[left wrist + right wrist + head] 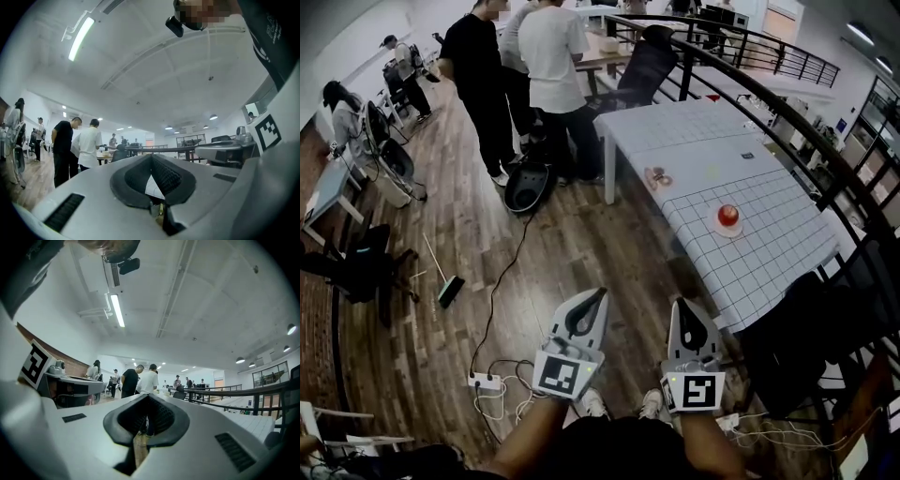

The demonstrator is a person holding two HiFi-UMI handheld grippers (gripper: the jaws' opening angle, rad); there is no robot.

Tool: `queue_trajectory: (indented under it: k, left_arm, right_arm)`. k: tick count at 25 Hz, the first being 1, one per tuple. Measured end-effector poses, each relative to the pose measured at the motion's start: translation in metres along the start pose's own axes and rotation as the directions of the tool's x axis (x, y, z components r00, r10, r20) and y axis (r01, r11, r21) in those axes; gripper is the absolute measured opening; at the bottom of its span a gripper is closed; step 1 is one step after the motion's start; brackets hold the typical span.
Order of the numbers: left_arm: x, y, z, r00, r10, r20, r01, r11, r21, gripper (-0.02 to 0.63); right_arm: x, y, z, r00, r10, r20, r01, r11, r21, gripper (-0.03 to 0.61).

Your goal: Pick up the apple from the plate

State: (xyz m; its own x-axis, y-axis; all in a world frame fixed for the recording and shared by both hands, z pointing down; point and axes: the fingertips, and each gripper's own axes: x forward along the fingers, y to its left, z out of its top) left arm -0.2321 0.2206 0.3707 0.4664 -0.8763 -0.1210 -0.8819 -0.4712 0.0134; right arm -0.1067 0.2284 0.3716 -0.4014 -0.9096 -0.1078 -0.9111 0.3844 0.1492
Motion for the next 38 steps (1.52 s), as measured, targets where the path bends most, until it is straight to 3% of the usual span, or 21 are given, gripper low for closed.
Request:
queue_trajectory:
  k: [6,15,24,29,33,38]
  left_arm:
    - [-0.018,0.011,-0.023,0.998,-0.033,-0.054,0.032,0.999,-0.011,0.021]
    - [0.010,0.022,-0.041,0.990,-0.105,-0.094,0.102,0.994,-0.037,0.021]
    - [0.089,0.012,-0.045,0.983,-0.131,-0.125,0.135,0.990,0.025,0.021]
    - [0.133,-0.003,-0.009,0.979,-0.184,-0.092,0.185,0.983,0.009,0.021]
    - [0.191,-0.013,-0.053,0.975,-0.195,-0.110,0.197,0.980,0.012,0.021]
    - [0.222,-0.021,-0.064,0.973,-0.192,-0.131,0.197,0.980,0.024,0.021]
  right_arm:
    - [-0.008,0.016,-0.015,0.999,-0.020,-0.046,0.020,1.000,-0.002,0.023]
    - [0.012,0.003,-0.026,0.996,-0.047,-0.071,0.048,0.999,0.012,0.023]
    - [0.046,-0.073,-0.048,0.992,-0.086,-0.090,0.092,0.994,0.066,0.023]
    - [0.071,-0.112,-0.030,0.989,-0.087,-0.118,0.101,0.989,0.112,0.023]
    - [0.098,-0.161,-0.084,0.988,-0.096,-0.121,0.113,0.984,0.140,0.023]
    - [0.113,-0.183,-0.098,0.990,-0.078,-0.115,0.095,0.984,0.153,0.023]
